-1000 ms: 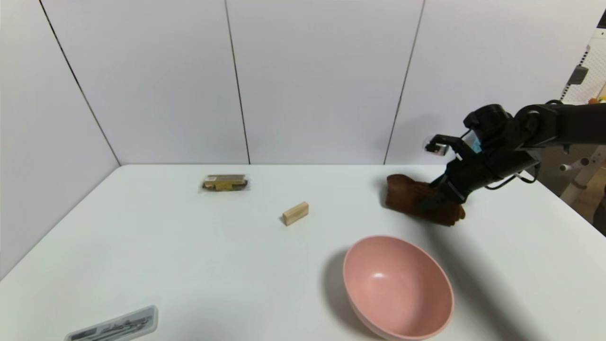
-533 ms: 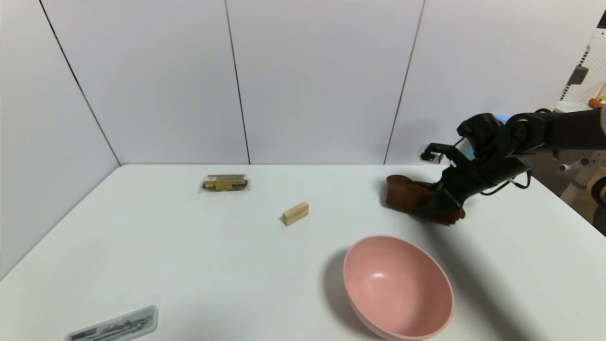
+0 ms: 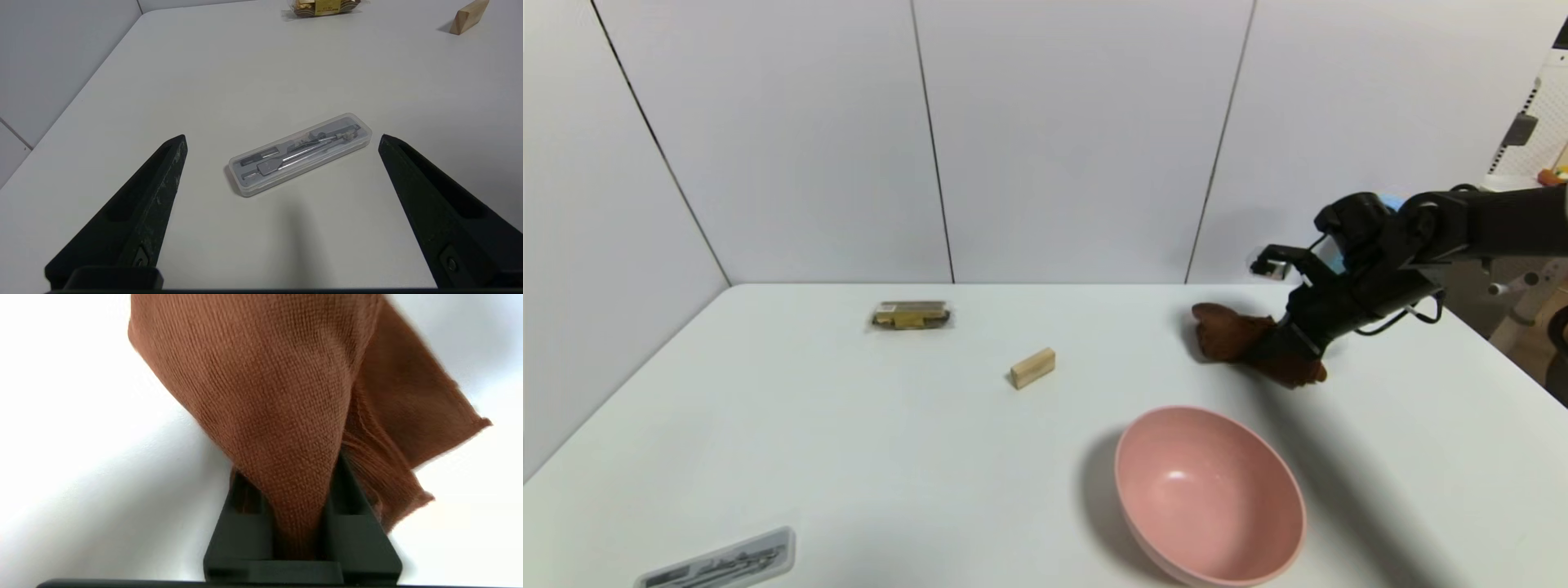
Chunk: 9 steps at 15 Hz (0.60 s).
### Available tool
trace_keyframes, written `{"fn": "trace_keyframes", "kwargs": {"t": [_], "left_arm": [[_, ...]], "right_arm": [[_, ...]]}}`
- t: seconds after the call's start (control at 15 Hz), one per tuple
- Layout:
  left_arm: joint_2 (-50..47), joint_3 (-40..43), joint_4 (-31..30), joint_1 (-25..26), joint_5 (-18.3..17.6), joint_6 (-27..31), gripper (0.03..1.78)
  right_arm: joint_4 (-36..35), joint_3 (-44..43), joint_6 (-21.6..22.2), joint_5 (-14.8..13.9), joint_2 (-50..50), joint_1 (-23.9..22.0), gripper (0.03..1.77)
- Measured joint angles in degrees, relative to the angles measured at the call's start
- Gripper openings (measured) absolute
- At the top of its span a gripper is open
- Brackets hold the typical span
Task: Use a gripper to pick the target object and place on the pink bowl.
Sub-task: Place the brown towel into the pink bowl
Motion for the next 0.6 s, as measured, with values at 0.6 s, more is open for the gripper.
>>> {"fn": "trace_keyframes", "kwargs": {"t": [0.6], "left_arm": [[0.0,0.0,0.0,0.0,0.0,0.0,1.69]], "right_arm": [[4.1,1.7,2.5,0.5,-13.2,-0.6,0.3]]}}
